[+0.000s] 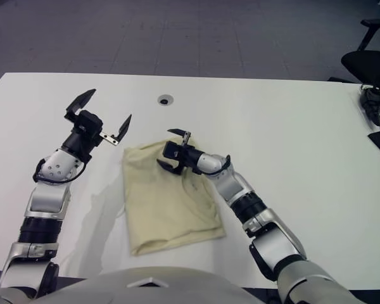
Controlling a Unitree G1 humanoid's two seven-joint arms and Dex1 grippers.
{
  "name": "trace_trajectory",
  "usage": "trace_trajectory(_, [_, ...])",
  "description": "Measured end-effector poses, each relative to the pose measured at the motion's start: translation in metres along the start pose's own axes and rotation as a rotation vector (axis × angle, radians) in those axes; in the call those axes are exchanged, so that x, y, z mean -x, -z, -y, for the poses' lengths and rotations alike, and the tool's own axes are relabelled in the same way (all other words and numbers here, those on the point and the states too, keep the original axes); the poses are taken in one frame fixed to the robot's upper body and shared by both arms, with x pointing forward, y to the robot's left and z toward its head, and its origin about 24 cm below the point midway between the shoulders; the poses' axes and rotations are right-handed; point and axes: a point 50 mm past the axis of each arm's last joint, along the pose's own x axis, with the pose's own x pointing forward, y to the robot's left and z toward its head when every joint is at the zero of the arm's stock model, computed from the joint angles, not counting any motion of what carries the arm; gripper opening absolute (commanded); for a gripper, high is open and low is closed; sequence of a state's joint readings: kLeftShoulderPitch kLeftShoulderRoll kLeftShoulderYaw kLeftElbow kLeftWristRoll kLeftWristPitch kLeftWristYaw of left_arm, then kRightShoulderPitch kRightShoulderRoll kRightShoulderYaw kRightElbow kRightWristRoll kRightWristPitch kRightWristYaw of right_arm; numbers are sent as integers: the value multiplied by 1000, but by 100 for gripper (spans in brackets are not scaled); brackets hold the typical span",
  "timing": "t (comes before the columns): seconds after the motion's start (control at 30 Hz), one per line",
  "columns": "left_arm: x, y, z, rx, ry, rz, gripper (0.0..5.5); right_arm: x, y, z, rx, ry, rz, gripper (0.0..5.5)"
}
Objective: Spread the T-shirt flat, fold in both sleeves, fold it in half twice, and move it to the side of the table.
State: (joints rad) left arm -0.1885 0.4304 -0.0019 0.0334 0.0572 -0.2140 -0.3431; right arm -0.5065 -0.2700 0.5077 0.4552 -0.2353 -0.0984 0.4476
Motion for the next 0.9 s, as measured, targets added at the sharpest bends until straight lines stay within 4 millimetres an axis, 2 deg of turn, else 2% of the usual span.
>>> trace_trajectory(0.27, [-1, 1, 3, -17, 13, 0, 540, 10, 14, 17, 11, 23, -46, 538])
trace_trajectory(0.6, [2, 3, 15, -8, 108, -10, 540, 19, 22, 26, 22, 29, -67, 538])
trace_trajectory(0.7, [6, 5, 22, -1, 171, -17, 540, 23, 26, 32, -8, 50, -75, 538])
trace_trajectory(0.9, [12, -2, 21, -18, 232, 7, 540, 36, 34, 44, -118, 92, -99, 538])
